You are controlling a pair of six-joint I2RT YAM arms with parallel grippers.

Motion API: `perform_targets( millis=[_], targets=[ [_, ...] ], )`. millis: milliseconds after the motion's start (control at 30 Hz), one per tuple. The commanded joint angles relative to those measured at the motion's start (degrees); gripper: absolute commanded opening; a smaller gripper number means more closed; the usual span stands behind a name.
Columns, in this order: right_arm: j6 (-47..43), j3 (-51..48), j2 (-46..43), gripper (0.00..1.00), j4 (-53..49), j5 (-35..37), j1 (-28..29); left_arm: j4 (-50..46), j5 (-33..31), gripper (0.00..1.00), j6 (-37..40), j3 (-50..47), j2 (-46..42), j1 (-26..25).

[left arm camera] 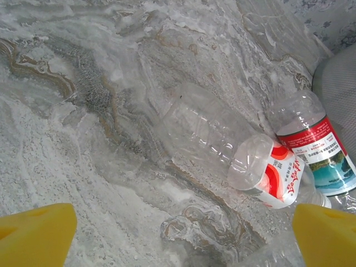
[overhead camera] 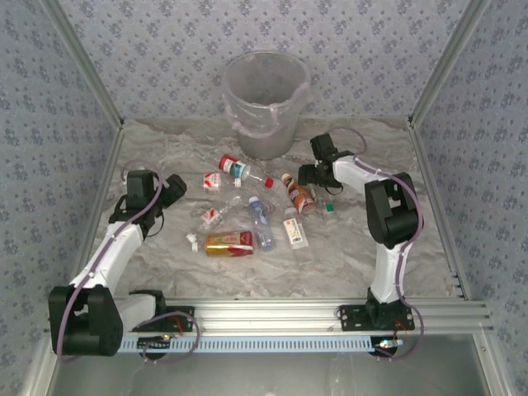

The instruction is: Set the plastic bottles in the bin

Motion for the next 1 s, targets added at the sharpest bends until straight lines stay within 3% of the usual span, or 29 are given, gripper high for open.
perform_targets(
  millis=[0,233,467,767,967],
  targets=[
    [-1.4,3.46,2.79,0.87,-3.9,2.9,-0.2,1.35,1.25,1.0,-0.58,1.56,0.54,-0.19],
    [-0.4,4.52,3.42,0.73,-3.72,4.5,-0.94,1.58,2.56,0.99,-0.09,1.56,0.66,-0.19],
    [-0.58,1.6,-2.59,0.61,-2.15,6.71,-0.88,2.11,3.88,0.99,0.24,1.58,0.56,-0.14],
    [-1.63,-2.8,-15.25,0.56,1.07,10.49,-0.83,3.0,4.25,0.99,-0.93,1.56,1.27,-0.18],
    [1.46,-0.99,-21.71,0.54,2.68,8.35,-1.29,3.99,4.52,1.0,-2.39,1.29,2.1,-0.12]
  ],
)
